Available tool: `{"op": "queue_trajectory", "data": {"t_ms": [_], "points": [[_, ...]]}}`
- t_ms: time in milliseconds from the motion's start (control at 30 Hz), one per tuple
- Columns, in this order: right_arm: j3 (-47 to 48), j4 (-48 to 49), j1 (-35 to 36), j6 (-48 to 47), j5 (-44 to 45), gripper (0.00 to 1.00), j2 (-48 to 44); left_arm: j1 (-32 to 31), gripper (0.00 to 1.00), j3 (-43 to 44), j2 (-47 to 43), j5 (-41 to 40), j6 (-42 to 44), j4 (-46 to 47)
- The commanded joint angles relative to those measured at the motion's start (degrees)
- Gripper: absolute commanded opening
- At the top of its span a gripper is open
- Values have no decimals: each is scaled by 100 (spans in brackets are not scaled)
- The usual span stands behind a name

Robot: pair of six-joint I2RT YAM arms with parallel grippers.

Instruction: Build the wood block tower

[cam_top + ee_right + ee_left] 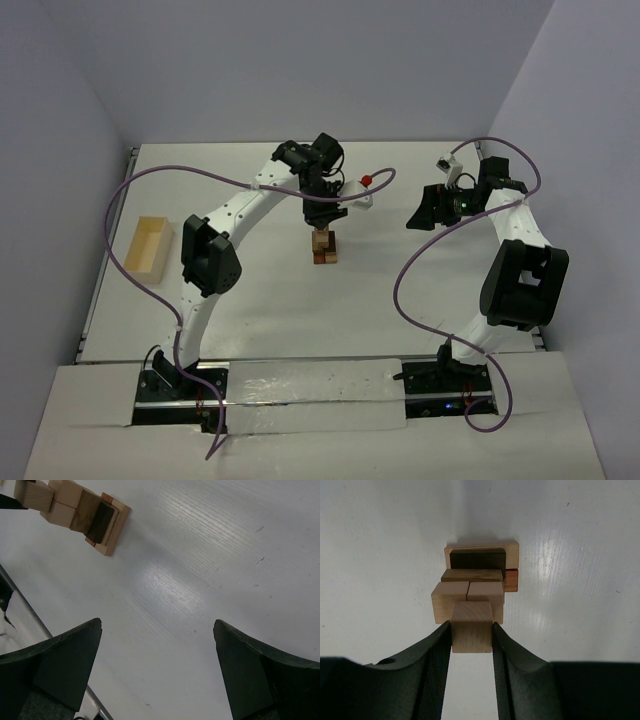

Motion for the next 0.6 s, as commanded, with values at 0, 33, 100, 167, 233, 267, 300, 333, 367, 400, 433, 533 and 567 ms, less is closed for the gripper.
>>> {"op": "queue_trajectory", "data": {"t_ms": [0,33,100,167,233,267,300,333,367,400,433,533,567], "points": [[182,-65,21,-77,-99,100,61,-95,43,235,-7,4,68,75],[182,-60,18,-77,-101,100,61,-97,43,238,-5,-1,68,73],[182,-66,24,-77,-102,100,61,-115,43,231,1,-25,68,66],[182,-60,19,-81,-99,100,61,-116,43,217,1,-26,68,71],[182,-64,15,-77,-99,100,61,-117,43,214,1,-36,68,84],[182,-69,15,-77,-101,100,64,-119,43,214,1,-43,68,86],[182,-69,18,-79,-108,100,70,-113,44,214,1,-47,66,92],[182,-69,24,-84,-108,100,70,-113,44,214,1,-40,61,93],[182,-69,24,-77,-108,100,70,-114,44,212,1,-40,67,93],[182,-69,24,-77,-108,100,70,-120,44,206,1,-40,60,93],[182,-69,24,-77,-108,100,70,-121,45,186,8,-47,66,99],[191,-61,24,-77,-108,100,70,-121,47,152,10,-58,77,111],[191,-69,24,-77,-116,100,70,-121,48,152,10,-58,77,119]]}}
